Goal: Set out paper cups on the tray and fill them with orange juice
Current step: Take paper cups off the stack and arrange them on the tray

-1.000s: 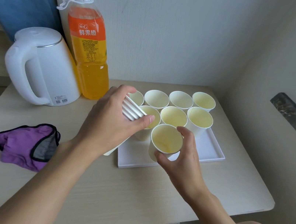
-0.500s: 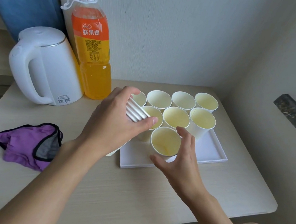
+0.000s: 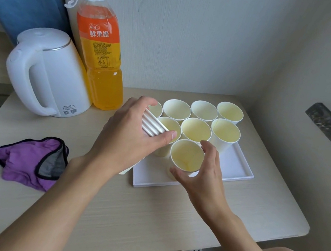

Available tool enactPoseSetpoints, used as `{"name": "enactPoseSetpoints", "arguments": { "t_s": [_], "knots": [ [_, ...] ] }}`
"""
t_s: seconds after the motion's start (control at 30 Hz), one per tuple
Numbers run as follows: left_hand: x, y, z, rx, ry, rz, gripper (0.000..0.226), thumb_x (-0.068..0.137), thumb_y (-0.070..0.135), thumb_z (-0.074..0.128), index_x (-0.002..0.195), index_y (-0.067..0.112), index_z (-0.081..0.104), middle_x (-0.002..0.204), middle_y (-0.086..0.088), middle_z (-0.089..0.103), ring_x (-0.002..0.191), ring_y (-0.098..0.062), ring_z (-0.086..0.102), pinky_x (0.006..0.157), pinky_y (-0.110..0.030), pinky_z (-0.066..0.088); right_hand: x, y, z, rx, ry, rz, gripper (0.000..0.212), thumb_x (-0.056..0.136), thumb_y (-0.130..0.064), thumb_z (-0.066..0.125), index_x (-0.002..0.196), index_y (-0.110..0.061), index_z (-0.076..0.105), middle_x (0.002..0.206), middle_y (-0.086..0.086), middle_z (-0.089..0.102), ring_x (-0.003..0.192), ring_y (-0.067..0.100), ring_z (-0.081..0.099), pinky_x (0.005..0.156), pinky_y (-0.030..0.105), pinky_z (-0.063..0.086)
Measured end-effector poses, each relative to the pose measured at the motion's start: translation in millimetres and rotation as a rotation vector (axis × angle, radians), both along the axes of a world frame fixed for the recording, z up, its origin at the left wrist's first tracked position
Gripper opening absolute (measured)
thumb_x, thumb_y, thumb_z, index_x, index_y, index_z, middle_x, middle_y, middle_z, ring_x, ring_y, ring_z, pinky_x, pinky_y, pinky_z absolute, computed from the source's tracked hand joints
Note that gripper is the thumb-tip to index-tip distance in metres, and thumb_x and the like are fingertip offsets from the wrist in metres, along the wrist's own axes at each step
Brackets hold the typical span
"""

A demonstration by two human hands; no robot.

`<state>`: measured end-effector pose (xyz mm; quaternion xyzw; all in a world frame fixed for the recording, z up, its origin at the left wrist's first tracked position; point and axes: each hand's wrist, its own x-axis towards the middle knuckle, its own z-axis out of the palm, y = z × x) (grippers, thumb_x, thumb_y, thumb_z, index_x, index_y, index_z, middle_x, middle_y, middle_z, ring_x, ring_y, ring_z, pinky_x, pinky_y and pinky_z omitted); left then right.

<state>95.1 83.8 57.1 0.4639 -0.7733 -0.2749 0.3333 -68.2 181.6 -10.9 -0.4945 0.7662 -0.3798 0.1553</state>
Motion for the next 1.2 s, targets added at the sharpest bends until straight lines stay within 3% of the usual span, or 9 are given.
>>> {"name": "enactPoseSetpoints", "arguments": {
  "t_s": [0.13,0.8,0.93,1.07,1.2],
  "knots": [
    [-0.8,0.3,-0.8,0.003,-0.002,-0.006,0.07,0.073,0.054,0.083,0.132,0.027,0.057,0.121,0.008,0.057,0.106,-0.014,0.054,0.089,-0.033,0.047,1.1,-0.3,0.7,0.024,0.004,-0.007,0.089,0.074,-0.034,0.083,0.144,-0.019,0.031,0.139,-0.005,0.043,0.128,0.017,0.041,0.103,0.044,0.039],
    [-3.5,-0.1,-2.2,0.002,-0.019,-0.02,0.07,0.073,0.055,0.083,0.132,0.027,0.057,0.122,0.007,0.057,0.105,-0.015,0.054,0.087,-0.033,0.047,2.5,-3.7,4.5,0.12,0.069,-0.061,0.083,0.075,-0.037,0.078,0.144,-0.019,0.037,0.129,-0.003,0.045,0.118,0.022,0.047,0.099,0.042,0.041],
    [-3.5,-0.2,-2.5,0.002,-0.021,-0.023,0.07,0.073,0.054,0.083,0.132,0.027,0.057,0.123,0.007,0.058,0.106,-0.015,0.054,0.087,-0.033,0.047,2.2,-2.2,3.8,0.124,0.048,-0.049,0.089,0.075,-0.039,0.079,0.147,-0.021,0.031,0.135,-0.004,0.041,0.124,0.021,0.043,0.102,0.039,0.038],
    [-2.9,0.4,-2.0,0.01,-0.024,-0.033,0.072,0.073,0.054,0.084,0.134,0.027,0.056,0.123,0.007,0.058,0.106,-0.015,0.054,0.087,-0.032,0.046,-0.1,2.1,7.9,0.103,0.028,-0.071,0.103,0.067,-0.053,0.079,0.149,-0.025,0.025,0.134,-0.006,0.04,0.126,0.017,0.038,0.105,0.042,0.034],
    [-5.3,3.9,1.6,-0.01,-0.014,-0.047,0.082,0.069,0.055,0.084,0.14,0.027,0.052,0.121,0.007,0.058,0.106,-0.015,0.054,0.087,-0.03,0.044,-0.2,5.2,31.9,-0.315,-0.215,-0.085,0.054,0.078,-0.055,0.065,0.124,-0.032,0.049,0.118,-0.009,0.055,0.108,0.011,0.052,0.092,0.027,0.043]
  ]
}}
